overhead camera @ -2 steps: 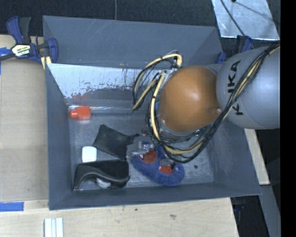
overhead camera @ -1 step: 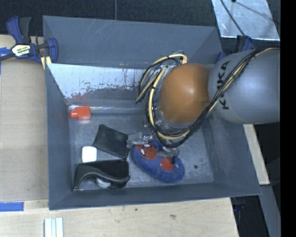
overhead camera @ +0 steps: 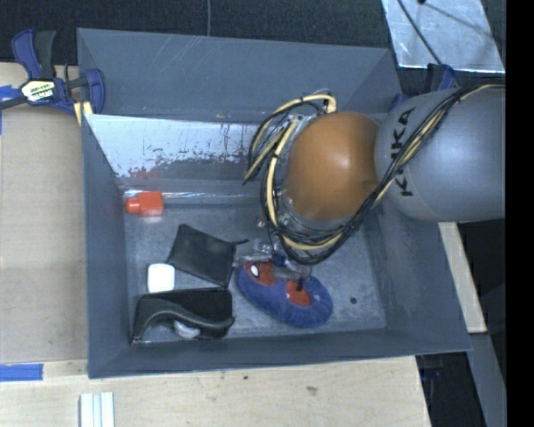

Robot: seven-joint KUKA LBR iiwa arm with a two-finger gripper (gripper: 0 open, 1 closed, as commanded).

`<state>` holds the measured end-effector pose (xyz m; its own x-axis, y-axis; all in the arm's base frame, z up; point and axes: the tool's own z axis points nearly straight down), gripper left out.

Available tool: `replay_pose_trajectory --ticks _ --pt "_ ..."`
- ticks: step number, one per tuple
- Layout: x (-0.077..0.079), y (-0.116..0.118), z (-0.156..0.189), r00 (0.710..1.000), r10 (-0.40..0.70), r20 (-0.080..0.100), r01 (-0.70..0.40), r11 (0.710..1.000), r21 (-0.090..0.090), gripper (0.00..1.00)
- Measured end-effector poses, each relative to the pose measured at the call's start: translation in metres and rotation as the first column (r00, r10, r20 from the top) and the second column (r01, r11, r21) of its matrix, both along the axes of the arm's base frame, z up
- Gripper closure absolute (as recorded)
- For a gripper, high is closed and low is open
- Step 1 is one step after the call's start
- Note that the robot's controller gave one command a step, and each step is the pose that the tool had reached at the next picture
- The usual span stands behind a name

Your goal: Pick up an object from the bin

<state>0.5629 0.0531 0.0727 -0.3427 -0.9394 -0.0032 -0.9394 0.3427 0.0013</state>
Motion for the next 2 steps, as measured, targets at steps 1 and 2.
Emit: replay_pose_trajectory --ticks 1,2 --pt "0.014 0.016 0.096 1.0 0.005 0.012 -0.005 1.0 0.0 1.0" --pt "-0.009 0.04 0.229 0.999 -0.035 0.012 0.035 0.999 0.0 1.0"
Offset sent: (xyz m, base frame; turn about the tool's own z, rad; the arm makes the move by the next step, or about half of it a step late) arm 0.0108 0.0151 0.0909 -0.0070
